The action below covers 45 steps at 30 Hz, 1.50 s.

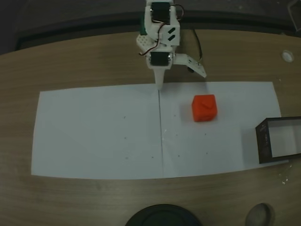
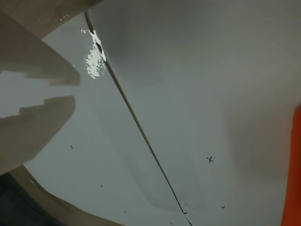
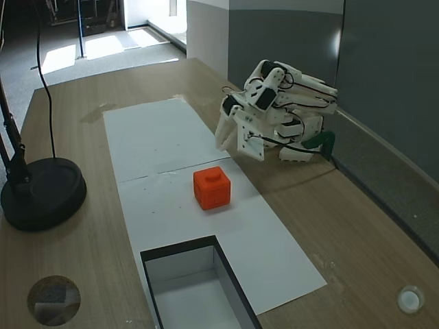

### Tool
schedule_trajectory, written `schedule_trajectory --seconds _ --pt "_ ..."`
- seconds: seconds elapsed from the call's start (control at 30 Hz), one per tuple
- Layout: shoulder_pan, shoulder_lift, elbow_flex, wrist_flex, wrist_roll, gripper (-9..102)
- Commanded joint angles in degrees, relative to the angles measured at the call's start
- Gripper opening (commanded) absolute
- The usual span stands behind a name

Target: Grab a orange square and put it in the box.

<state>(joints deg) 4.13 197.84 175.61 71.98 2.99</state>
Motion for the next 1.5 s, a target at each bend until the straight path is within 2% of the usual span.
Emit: schedule_trajectory --seconds 0.0,0.1,0.17,0.33,0.4,0.5,0.73,0.9,1.1,1.3,1.47 --pt "-2.20 1.32 -2.37 -3.34 0.00 0" --pt "-4.22 1.32 -1.14 -9.23 -0.09 1" --pt "-5.54 1.32 -1.41 -11.60 -0.09 5" --pt "-11.07 1.14 -2.46 -9.93 -1.23 30" --pt "-14.77 1.05 -3.43 -8.53 -4.13 36" --pt "-17.93 1.05 -5.98 -7.65 -5.36 33" --pt "-18.63 -4.48 -21.36 -7.29 -5.36 29" --pt "-18.90 -23.82 -34.19 -7.21 -5.36 29" --pt "-26.98 -51.24 -48.34 -6.42 -4.83 29" --pt "-33.57 -71.81 -61.70 5.36 -3.25 29" --pt "-33.75 -80.16 -65.04 7.21 -3.78 32"
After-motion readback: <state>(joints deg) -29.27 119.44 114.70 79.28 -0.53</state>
